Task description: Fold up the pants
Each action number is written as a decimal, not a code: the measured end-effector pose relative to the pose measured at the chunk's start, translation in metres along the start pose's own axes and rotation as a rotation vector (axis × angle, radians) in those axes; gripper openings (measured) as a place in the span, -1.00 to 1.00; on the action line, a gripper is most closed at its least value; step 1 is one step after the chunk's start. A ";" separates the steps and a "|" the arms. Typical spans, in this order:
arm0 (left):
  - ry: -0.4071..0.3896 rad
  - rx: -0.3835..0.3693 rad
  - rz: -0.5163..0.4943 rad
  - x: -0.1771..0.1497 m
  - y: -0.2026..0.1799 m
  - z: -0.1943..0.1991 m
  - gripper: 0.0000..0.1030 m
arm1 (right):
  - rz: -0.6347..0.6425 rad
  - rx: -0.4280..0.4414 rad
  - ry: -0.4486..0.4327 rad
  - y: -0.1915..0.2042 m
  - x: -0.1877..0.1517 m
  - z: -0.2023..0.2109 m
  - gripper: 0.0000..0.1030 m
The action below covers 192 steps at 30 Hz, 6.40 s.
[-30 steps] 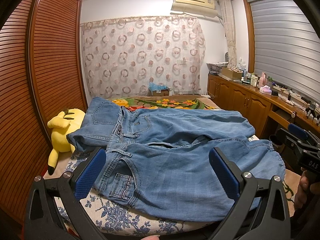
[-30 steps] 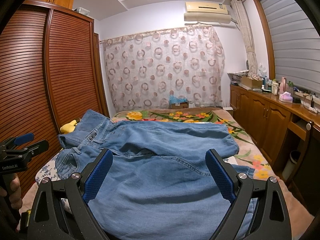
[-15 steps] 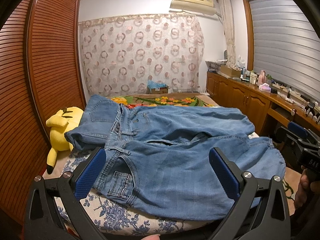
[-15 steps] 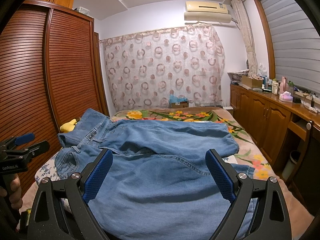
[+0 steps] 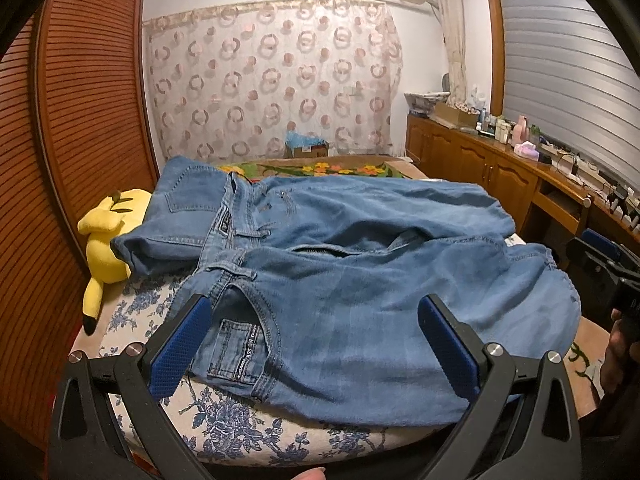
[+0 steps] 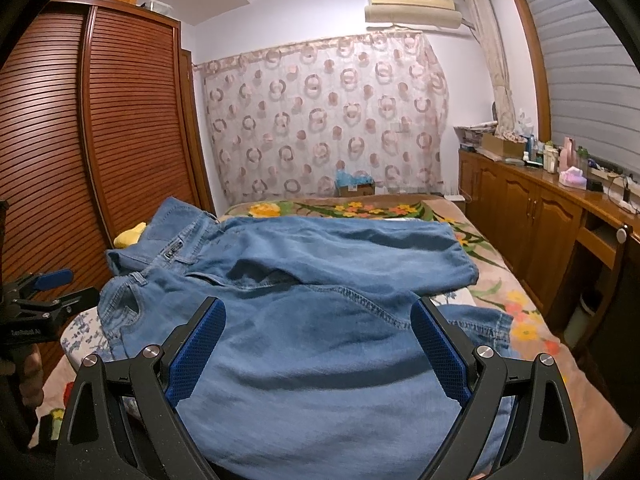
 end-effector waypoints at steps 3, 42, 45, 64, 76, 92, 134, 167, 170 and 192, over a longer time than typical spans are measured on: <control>0.011 0.007 0.002 -0.004 0.005 -0.004 1.00 | -0.005 -0.009 0.018 -0.005 -0.003 -0.002 0.83; 0.205 0.118 0.146 -0.076 0.140 -0.085 0.44 | -0.014 -0.143 0.166 -0.032 -0.012 0.014 0.83; 0.215 0.116 0.146 -0.079 0.139 -0.088 0.44 | -0.023 -0.169 0.190 -0.046 -0.017 0.021 0.83; 0.214 0.058 0.130 -0.079 0.133 -0.092 0.07 | -0.076 -0.142 0.314 -0.066 -0.033 0.062 0.10; 0.215 0.057 0.124 -0.079 0.133 -0.093 0.08 | -0.068 -0.102 0.256 -0.067 -0.025 0.057 -0.84; 0.072 -0.016 0.079 -0.027 0.110 -0.033 -0.74 | 0.027 -0.047 0.091 -0.053 0.034 0.056 -1.00; -0.020 -0.017 -0.046 0.109 0.069 -0.087 -0.78 | -0.090 -0.110 0.342 -0.131 -0.044 0.022 -0.63; 0.077 -0.010 -0.003 0.104 0.108 -0.184 -0.78 | 0.165 -0.033 0.264 -0.077 0.080 -0.175 -0.89; 0.076 -0.017 -0.010 0.105 0.108 -0.185 -0.78 | 0.143 -0.029 0.275 -0.081 0.083 -0.172 -0.52; 0.069 -0.033 0.008 0.095 0.104 -0.175 -0.78 | 0.001 0.007 0.426 -0.102 0.050 -0.115 -0.26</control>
Point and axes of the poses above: each gripper's, at about its wrist camera, not at the fingertips, and z roughly against the way its jaws point, y to its left, x to its top, the point moved 8 cm from there along -z, roughly the way its jaws point
